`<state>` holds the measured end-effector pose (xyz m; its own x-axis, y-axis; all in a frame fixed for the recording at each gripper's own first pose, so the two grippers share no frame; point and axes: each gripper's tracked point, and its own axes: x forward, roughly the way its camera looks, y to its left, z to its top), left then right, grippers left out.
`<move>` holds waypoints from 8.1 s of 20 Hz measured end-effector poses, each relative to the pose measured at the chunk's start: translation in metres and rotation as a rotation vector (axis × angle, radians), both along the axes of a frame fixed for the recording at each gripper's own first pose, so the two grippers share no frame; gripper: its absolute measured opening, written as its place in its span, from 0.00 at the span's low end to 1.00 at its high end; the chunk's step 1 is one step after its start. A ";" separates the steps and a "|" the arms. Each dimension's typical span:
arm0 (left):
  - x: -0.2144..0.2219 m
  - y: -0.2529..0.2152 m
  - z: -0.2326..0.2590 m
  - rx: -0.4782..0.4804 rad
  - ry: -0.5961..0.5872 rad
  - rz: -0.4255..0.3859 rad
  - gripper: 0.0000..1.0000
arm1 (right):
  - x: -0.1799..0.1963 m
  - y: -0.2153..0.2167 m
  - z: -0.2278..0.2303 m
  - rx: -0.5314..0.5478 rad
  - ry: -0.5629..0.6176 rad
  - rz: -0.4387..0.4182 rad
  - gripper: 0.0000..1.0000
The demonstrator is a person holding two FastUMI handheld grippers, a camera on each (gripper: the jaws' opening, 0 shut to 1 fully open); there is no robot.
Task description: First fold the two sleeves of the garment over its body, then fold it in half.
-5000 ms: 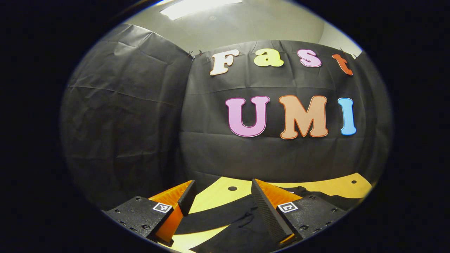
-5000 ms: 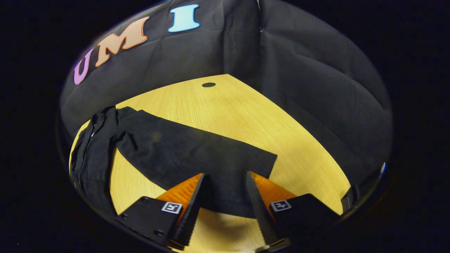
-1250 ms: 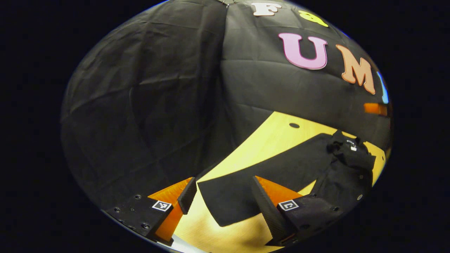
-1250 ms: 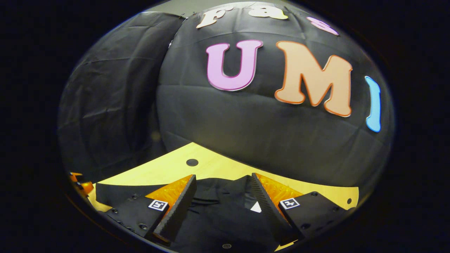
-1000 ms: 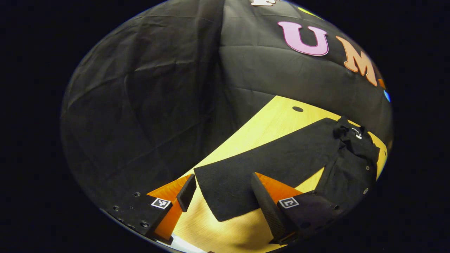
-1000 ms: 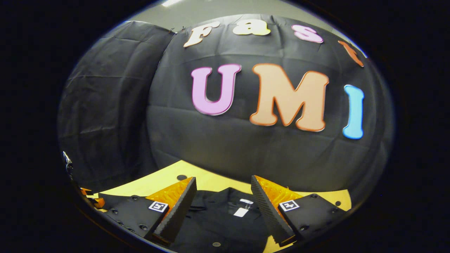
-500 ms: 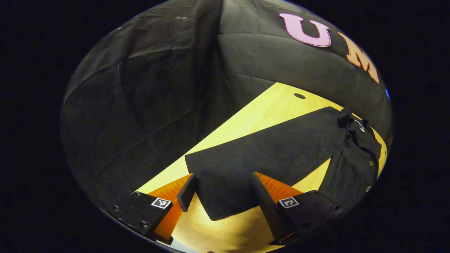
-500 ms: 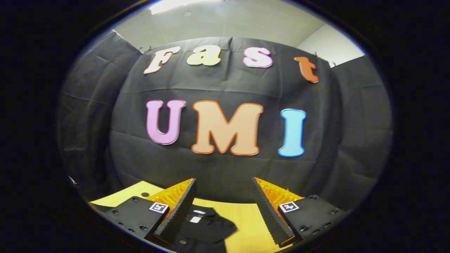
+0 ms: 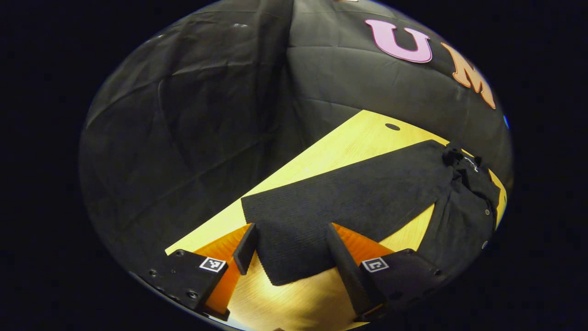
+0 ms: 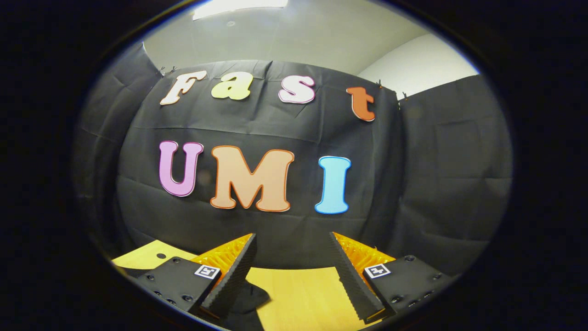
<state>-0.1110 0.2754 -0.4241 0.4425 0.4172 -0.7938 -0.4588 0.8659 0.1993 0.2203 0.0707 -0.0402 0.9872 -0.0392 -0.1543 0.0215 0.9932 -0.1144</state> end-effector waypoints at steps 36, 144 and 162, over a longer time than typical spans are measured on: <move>0.368 -0.280 0.130 -0.073 -0.523 -0.624 0.00 | -0.080 -0.150 -0.108 0.183 0.291 -0.154 0.98; 0.131 -0.234 0.103 -0.499 -0.246 -0.567 0.00 | -0.153 0.108 -0.290 0.015 0.752 0.282 0.03; 0.349 -0.255 0.050 -0.364 -0.370 -0.442 0.00 | 0.116 0.141 -0.302 -0.001 0.653 0.327 0.03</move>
